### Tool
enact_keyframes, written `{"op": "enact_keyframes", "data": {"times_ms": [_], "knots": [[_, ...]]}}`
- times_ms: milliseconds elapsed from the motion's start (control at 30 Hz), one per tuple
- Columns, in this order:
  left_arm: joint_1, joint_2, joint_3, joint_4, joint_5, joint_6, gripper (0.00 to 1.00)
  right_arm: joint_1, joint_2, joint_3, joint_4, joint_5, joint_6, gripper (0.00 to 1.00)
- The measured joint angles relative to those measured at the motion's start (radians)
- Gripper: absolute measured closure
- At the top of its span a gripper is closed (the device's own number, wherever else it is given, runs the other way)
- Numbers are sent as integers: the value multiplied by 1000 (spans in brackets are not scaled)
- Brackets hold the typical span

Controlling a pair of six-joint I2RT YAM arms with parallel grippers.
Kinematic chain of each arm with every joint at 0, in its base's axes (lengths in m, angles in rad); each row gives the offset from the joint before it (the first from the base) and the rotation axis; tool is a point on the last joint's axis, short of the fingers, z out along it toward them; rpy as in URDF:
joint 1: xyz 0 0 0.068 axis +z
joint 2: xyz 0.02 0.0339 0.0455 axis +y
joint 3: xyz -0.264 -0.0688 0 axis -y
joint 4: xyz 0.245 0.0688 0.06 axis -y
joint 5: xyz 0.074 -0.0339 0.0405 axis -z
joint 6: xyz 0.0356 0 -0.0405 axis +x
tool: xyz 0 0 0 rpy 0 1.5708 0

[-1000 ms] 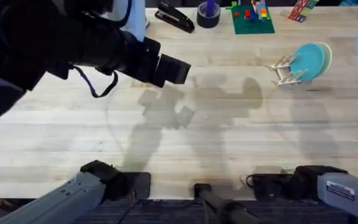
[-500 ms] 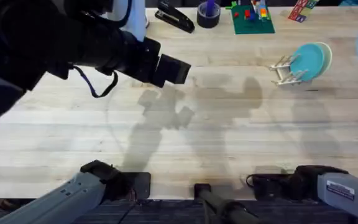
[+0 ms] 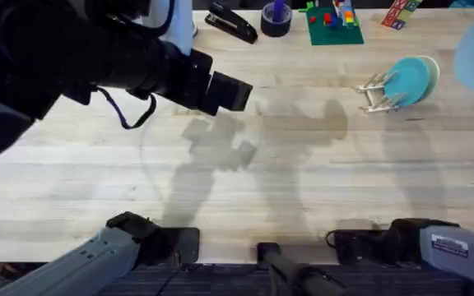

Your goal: Pick up the plates from the table one by one and place each into a slot on the dish rack.

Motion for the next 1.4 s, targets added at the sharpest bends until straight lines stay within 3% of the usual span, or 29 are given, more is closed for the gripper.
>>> {"op": "enact_keyframes", "data": {"times_ms": [233, 600, 1133, 1400], "knots": [[0, 0, 0, -104, -1, 0, 6, -23, 121, 0, 29, -3, -23, 973], [0, 0, 0, -494, -4, 0, 6, -134, 250, 0, 108, -122, -158, 972], [0, 0, 0, -493, -5, 0, 6, -171, 398, 0, 154, -142, -264, 972], [0, 0, 0, -492, -5, 0, 6, -171, 406, 0, 166, -179, -337, 972]]}}
